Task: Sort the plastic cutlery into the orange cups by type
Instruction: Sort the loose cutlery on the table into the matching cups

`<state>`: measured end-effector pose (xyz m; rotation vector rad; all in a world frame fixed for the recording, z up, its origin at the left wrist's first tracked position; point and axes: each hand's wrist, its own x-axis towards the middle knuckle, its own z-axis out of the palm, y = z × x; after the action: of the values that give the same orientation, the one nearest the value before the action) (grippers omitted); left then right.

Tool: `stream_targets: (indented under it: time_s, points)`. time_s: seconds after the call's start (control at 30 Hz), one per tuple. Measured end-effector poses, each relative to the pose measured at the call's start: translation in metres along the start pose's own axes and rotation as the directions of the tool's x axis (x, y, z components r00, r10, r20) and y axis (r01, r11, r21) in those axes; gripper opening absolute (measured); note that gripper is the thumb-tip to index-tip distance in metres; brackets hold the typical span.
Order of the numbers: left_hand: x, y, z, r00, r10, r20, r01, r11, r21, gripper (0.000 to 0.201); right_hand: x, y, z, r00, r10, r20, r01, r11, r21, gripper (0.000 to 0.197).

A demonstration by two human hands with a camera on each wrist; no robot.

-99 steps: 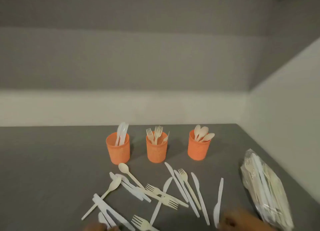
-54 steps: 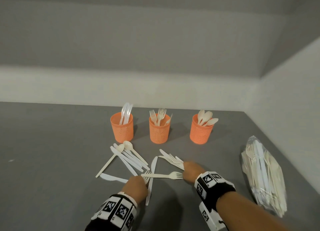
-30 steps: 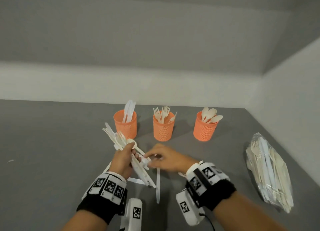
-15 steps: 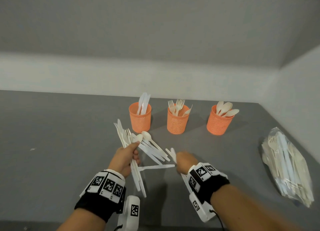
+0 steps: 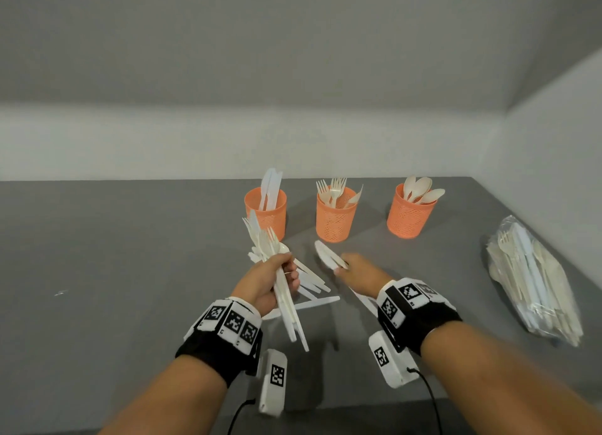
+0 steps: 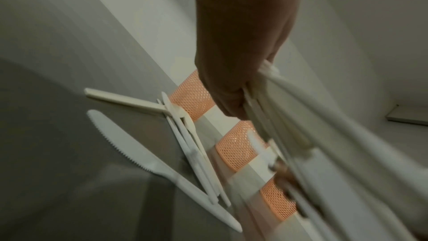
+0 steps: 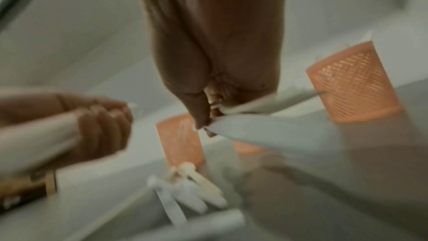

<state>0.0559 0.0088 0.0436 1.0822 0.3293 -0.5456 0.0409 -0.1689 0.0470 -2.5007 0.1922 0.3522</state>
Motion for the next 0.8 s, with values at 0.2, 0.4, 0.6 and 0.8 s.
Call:
stream_targets:
  time_s: [0.2,0.4,0.6,0.8]
  points:
    - [-0.006,0.003,0.023,0.965,0.052,0.256,-0.035,0.997,-0.07,0.028,-0.015,-0.033,-0.008,0.992,-0.101,-0.076,0.126,0.837,0.533,0.021]
    - [-0.004,-0.002,0.039,0.957,0.076,0.281,-0.057,0.995,-0.077,0.02,-0.021,-0.037,0.002,0.989,-0.138,-0.049,0.144,0.865,0.48,0.023]
    - [0.009,0.007,0.048,0.983,0.064,0.173,-0.038,0.988,-0.147,0.028,-0.003,-0.028,-0.029,0.954,-0.222,-0.203,0.271,0.927,0.26,0.024]
    - [0.015,0.007,0.072,0.959,0.081,0.273,-0.026,0.979,-0.203,0.05,0.005,-0.018,-0.05,0.857,-0.224,-0.465,0.402,0.855,0.329,0.01]
